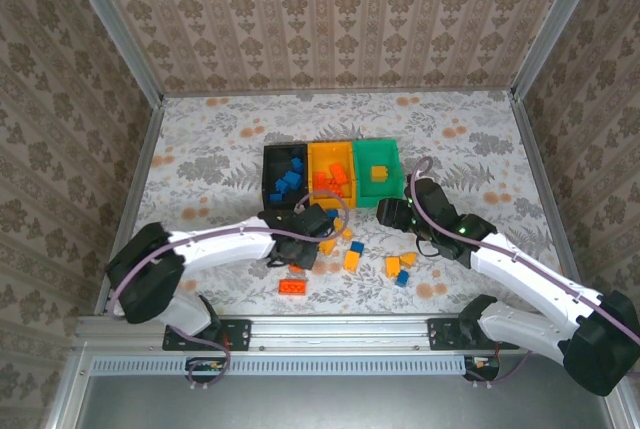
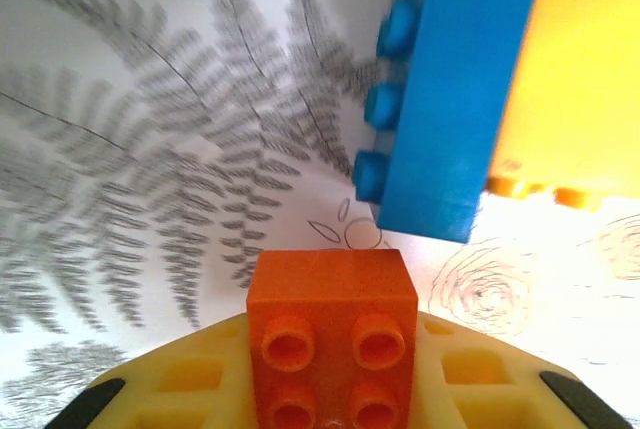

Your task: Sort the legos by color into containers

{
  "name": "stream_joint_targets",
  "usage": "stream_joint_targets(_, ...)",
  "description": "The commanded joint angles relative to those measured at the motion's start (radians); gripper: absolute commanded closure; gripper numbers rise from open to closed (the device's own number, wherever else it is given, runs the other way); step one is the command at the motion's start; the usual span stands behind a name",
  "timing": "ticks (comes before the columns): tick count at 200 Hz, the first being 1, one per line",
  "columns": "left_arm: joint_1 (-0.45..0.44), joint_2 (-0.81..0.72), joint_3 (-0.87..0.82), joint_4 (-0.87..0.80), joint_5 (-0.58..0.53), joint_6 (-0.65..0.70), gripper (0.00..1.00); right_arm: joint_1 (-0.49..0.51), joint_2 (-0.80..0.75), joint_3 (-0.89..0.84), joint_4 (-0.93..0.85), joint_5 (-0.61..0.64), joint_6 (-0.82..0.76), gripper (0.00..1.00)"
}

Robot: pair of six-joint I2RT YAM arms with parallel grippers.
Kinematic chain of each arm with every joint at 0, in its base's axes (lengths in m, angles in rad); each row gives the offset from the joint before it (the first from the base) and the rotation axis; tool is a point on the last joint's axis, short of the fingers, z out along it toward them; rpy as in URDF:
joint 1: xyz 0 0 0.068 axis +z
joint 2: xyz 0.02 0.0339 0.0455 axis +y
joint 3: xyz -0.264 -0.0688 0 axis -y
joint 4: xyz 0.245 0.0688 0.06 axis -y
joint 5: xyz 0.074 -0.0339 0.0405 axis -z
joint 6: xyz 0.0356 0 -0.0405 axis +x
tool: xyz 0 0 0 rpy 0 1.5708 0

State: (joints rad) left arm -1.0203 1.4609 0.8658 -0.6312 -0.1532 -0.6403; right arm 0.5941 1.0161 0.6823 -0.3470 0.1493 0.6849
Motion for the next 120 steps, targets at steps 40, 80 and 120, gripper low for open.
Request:
stream_joint_targets(40, 0.13, -0.067, 0.238, 0.107, -0.065, 0.159, 0.81, -0.008, -0.017, -0.014, -0.004, 0.004, 0.013, 0.3)
stream_joint_targets(80, 0.237, 0.182, 0.455, 0.206, 0.041, 0.193, 0.81, -0.014, 0.002, -0.018, -0.022, 0.027, 0.011, 0.3)
stream_joint_targets(120, 0.27, 0.412, 0.665, 0.161, 0.07, 0.211, 0.81, -0.022, -0.009, -0.027, -0.043, 0.017, 0.013, 0.3)
